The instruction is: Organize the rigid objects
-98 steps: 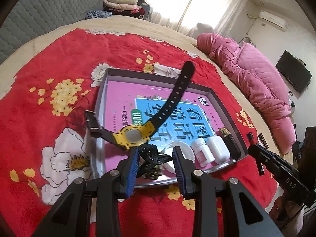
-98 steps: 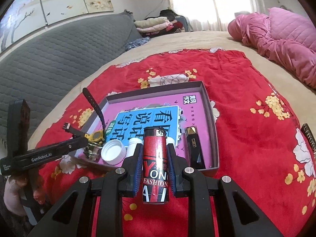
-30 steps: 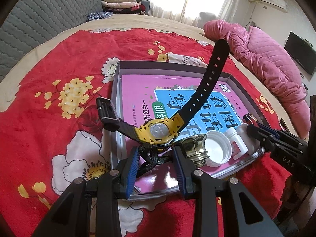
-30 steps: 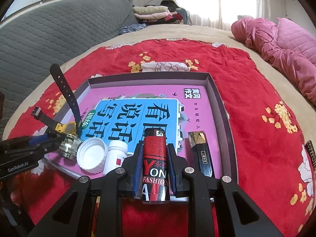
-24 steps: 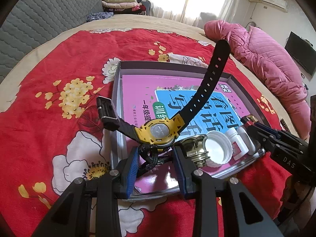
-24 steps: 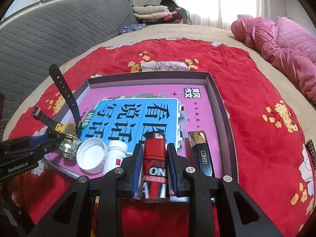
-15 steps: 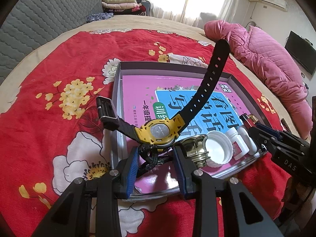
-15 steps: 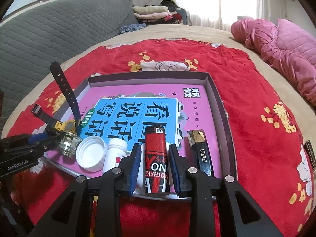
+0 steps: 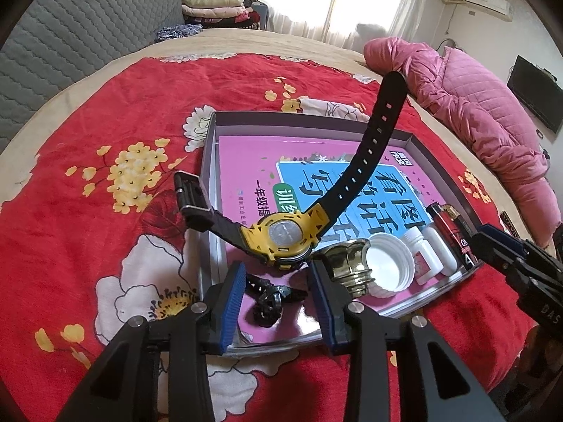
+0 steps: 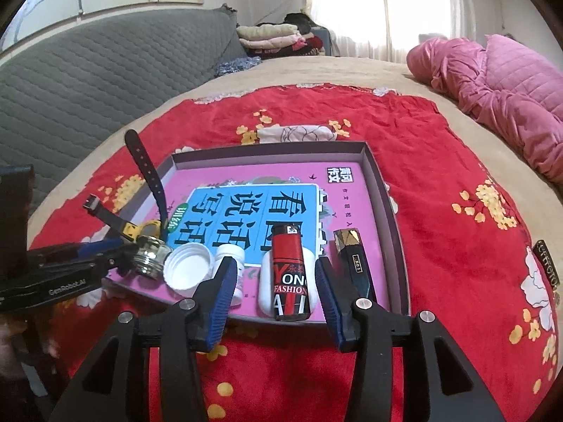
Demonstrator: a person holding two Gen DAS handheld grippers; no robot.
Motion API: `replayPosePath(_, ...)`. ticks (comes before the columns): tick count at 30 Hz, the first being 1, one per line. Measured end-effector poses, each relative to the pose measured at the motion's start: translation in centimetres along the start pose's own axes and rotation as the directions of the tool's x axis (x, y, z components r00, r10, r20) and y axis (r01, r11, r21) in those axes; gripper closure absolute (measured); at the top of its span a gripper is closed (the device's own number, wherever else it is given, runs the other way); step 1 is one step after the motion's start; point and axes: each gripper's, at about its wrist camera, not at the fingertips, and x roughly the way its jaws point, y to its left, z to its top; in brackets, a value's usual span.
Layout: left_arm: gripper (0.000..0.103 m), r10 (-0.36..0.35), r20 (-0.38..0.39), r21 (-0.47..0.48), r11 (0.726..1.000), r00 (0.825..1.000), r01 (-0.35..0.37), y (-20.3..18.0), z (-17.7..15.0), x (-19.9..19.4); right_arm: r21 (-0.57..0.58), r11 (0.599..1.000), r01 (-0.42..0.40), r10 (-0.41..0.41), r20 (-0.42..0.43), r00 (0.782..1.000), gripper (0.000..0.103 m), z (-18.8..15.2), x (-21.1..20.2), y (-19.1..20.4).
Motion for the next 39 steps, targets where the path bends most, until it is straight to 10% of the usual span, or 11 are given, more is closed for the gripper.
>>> replayPosePath(18, 0.061, -0.018, 0.049, 0.036, 0.999, 0.999, 0.016, -2.4, -0.4, -3.3, -0.022, 1.0, 0.013, -0.012, 0.029, 0.999, 0.035, -0.1, -2.7, 1.3)
replayPosePath(22, 0.034, -0.032, 0.094, 0.052, 0.998, 0.995, 0.027, -3.5, -0.5, -4.7, -0.021, 1.0, 0.008, -0.007, 0.037, 0.999, 0.03, -0.2, -3.6, 1.4)
replayPosePath(39, 0.033, -0.015, 0.102, 0.033, 0.999, 0.995, 0.011, -5.7, -2.2, -8.1, -0.01, 0.998, 0.055, -0.054, 0.094, 0.994, 0.028, -2.2, -8.1, 1.9)
